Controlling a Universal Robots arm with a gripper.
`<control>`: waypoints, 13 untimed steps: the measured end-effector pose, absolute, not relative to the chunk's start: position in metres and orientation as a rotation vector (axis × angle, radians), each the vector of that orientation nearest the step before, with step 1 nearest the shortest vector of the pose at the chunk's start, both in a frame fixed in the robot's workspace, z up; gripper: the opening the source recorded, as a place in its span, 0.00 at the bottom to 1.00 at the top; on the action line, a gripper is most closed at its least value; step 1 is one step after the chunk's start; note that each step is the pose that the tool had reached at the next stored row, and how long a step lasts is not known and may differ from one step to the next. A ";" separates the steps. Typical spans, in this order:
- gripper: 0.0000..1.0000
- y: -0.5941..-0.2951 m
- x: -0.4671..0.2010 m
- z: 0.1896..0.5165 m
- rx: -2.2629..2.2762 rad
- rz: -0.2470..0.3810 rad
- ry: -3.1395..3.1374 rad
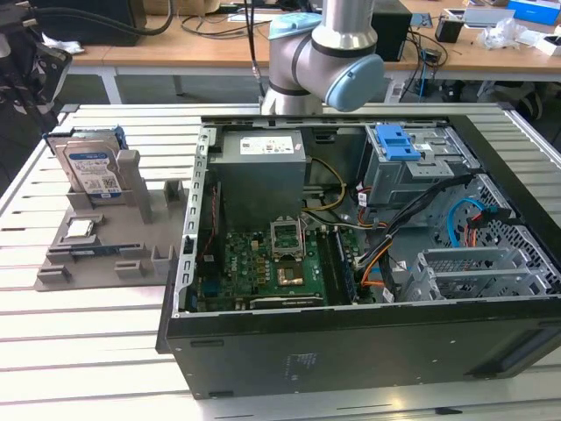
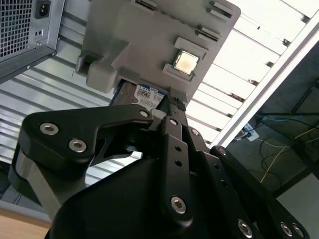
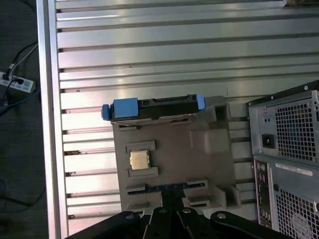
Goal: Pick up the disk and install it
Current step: 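Reach for the disk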
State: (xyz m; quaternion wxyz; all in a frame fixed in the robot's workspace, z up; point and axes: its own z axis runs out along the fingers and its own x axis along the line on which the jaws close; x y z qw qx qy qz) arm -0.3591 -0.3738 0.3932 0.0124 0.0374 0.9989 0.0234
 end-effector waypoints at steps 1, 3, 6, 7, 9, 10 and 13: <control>0.11 -0.372 -0.361 0.393 0.117 0.072 3.114; 0.11 -0.366 -0.365 0.393 0.117 0.071 3.114; 0.11 -0.356 -0.370 0.393 0.116 0.068 3.114; 0.11 -0.355 -0.371 0.393 0.117 0.068 3.114; 0.11 -0.350 -0.374 0.393 0.117 0.067 3.114; 0.11 -0.349 -0.376 0.393 0.117 0.067 3.114; 0.11 -0.347 -0.381 0.393 0.117 0.066 3.114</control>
